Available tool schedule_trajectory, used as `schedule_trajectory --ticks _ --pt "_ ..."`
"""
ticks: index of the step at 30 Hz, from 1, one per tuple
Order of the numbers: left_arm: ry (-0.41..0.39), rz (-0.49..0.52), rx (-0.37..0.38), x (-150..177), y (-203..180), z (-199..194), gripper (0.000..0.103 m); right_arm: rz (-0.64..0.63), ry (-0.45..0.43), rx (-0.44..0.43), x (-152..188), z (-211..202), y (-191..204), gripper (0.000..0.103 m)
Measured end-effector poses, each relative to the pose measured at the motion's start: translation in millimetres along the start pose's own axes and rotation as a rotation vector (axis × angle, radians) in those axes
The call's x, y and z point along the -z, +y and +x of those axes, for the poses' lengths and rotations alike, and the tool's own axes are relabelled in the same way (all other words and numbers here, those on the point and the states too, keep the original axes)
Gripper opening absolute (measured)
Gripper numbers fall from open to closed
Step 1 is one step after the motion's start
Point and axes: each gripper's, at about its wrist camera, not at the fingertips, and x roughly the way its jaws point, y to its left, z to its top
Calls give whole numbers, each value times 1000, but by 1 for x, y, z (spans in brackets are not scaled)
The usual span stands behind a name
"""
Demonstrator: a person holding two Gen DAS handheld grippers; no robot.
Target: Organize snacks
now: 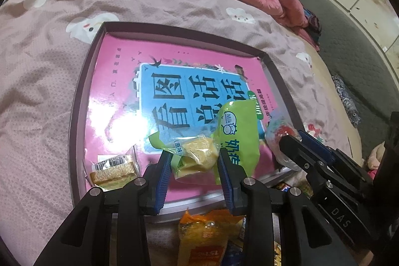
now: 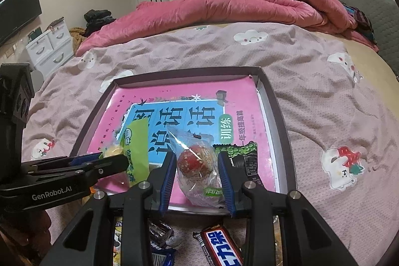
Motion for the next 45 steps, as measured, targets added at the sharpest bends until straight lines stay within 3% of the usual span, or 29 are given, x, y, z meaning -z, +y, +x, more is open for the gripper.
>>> schedule_trajectory --ticks 19,45 --pt "22 -13 2 -1 7 11 38 -27 30 4 1 21 12 35" --pt "32 -11 -5 1 6 4 40 -22 48 7 8 15 13 37"
